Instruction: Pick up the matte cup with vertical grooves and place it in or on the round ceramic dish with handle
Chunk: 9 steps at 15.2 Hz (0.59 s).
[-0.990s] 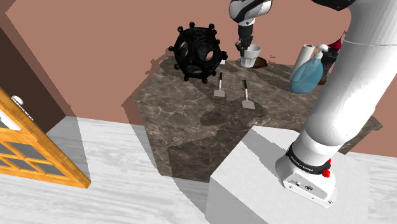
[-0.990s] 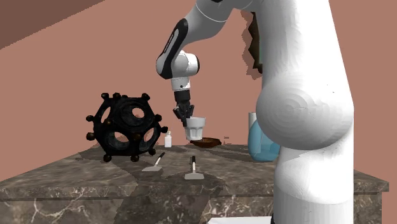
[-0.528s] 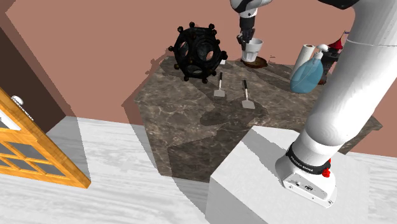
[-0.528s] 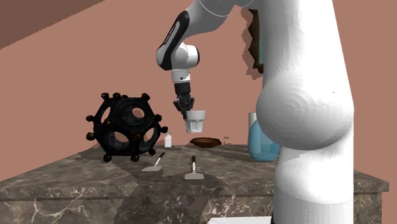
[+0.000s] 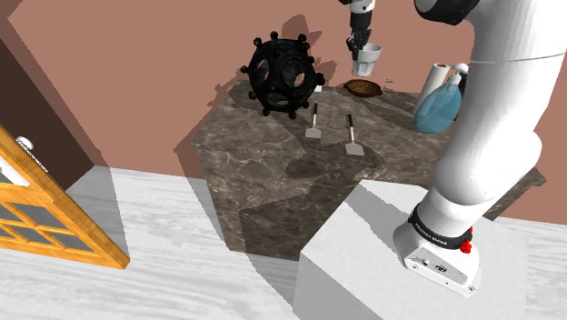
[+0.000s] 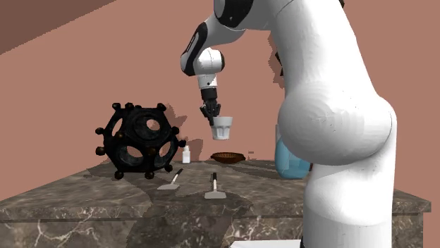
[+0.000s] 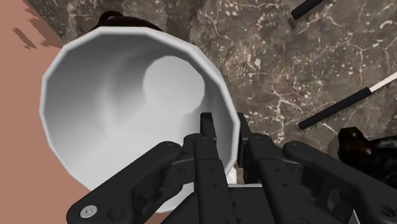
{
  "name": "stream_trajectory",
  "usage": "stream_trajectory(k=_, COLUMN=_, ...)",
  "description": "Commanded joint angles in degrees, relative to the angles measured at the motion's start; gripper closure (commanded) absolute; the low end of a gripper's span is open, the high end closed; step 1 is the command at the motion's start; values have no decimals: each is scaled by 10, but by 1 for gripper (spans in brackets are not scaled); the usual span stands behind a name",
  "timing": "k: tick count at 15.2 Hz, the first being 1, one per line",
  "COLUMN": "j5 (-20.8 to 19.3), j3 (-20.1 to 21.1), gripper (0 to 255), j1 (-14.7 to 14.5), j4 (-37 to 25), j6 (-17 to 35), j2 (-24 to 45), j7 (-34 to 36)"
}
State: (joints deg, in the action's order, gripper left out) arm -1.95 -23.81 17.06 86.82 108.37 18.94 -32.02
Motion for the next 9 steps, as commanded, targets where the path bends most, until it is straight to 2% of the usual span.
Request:
stream_trajectory(k=1, j5=18, j3=-4, gripper=255, j1=26, j4=-57, j6=-18, j2=37, j7=-30)
stream_trajectory(k=4, j5=47, j3=-3, gripper=255, j1=69, j4=-171, j6=-61, j2=107, j7=-64)
stream_trajectory(k=6, j5=67, j3=0, gripper=255, j1=105, j4=-270, j6=-101, j2=164, j7=-84)
stream_trajectory(k=7, j5=68, j3=1, gripper=255, j1=108, j4=-278, j6=-104, j2=169, j7=-85)
stream_trajectory(k=9, j5=67, j3=1, gripper=255, j1=104, j4=-254, j6=-86, j2=164, j7=-83)
